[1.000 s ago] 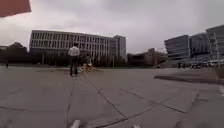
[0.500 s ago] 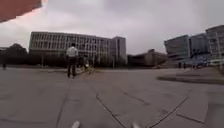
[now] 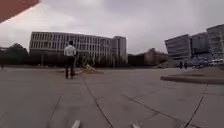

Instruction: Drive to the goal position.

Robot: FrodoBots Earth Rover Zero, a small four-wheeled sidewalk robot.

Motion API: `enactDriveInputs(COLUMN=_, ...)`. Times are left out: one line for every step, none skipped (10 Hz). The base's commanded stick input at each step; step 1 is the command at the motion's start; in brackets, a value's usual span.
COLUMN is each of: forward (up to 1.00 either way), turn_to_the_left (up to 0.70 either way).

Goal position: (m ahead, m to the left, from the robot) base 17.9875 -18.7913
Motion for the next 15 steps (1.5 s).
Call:
enactDriveInputs(forward=0.7, turn_to_the_left=0.0)
enactDriveInputs(forward=0.7, turn_to_the_left=0.0)
enactDriveInputs(forward=0.7, turn_to_the_left=0.0)
enactDriveInputs(forward=0.7, turn_to_the_left=0.0)
enactDriveInputs(forward=0.7, turn_to_the_left=0.0)
enactDriveInputs(forward=0.7, turn_to_the_left=0.0)
enactDriveInputs(forward=0.7, turn_to_the_left=0.0)
enactDriveInputs(forward=0.7, turn_to_the_left=0.0)
enactDriveInputs(forward=0.7, turn_to_the_left=0.0)
enactDriveInputs(forward=0.7, turn_to_the_left=-0.01)
enactDriveInputs(forward=0.7, turn_to_the_left=-0.06)
enactDriveInputs(forward=0.7, turn_to_the_left=-0.23)
enactDriveInputs(forward=0.7, turn_to_the_left=-0.25)
enactDriveInputs(forward=0.7, turn_to_the_left=-0.06)
enactDriveInputs(forward=0.7, turn_to_the_left=0.0)
